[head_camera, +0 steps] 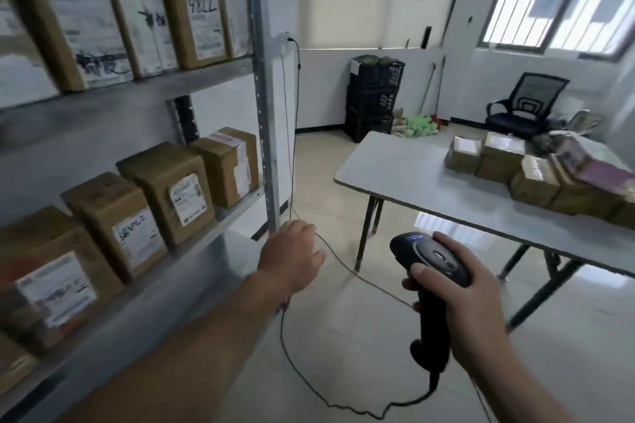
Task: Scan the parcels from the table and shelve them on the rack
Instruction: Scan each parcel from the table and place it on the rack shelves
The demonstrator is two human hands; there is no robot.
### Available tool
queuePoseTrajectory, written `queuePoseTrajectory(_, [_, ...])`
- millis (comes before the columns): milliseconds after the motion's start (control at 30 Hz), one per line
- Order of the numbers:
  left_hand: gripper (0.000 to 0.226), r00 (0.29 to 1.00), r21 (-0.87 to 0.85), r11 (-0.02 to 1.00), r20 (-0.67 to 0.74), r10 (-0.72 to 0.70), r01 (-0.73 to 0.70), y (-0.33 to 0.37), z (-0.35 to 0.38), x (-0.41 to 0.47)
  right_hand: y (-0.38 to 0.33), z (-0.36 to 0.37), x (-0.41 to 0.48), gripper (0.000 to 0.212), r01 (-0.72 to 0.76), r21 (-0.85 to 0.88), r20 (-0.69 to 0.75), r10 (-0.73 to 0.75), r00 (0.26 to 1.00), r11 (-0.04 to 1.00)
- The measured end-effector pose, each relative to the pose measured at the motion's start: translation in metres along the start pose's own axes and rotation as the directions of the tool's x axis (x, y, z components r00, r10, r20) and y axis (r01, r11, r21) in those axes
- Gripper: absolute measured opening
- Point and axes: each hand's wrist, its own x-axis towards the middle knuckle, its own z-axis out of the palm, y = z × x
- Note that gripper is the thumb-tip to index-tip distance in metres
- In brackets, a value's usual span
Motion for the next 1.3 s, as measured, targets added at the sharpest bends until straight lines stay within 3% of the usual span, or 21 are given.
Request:
queuePoseTrajectory(233, [0.049, 0.978, -0.039, 0.979, 0.041, 0.204, -0.203, 0.078, 0.025, 0.114, 0.000, -0.057, 0.070, 0.051, 0.025, -0.001, -0.214, -0.025, 0.977, 1.000])
queuePoseTrajectory(467, [0.042, 0.957, -0.054, 0.958, 0.063, 0.284, -0.281, 0.160, 0.068, 0.214, 0.008, -0.124, 0.159, 0.056, 0.024, 0.033, -0.314, -0.013, 0.949, 0.999])
queuePoseTrajectory(900, [0.051, 0.978, -0.066, 0.976, 0.032, 0.208, -0.206, 0.316, 0.110, 0.401, -0.009, -0.276, 0.372, 0.056, 0.036, 0.053, -0.292, -0.019, 0.956, 0.998])
queuePoseTrajectory(1300, [0.053, 0.971, -0.118, 0.966, 0.048, 0.235, -0.228, 0.393, 0.153, 0.558, -0.005, -0.339, 0.524, 0.053, 0.049, 0.063, -0.302, -0.027, 0.953, 0.997])
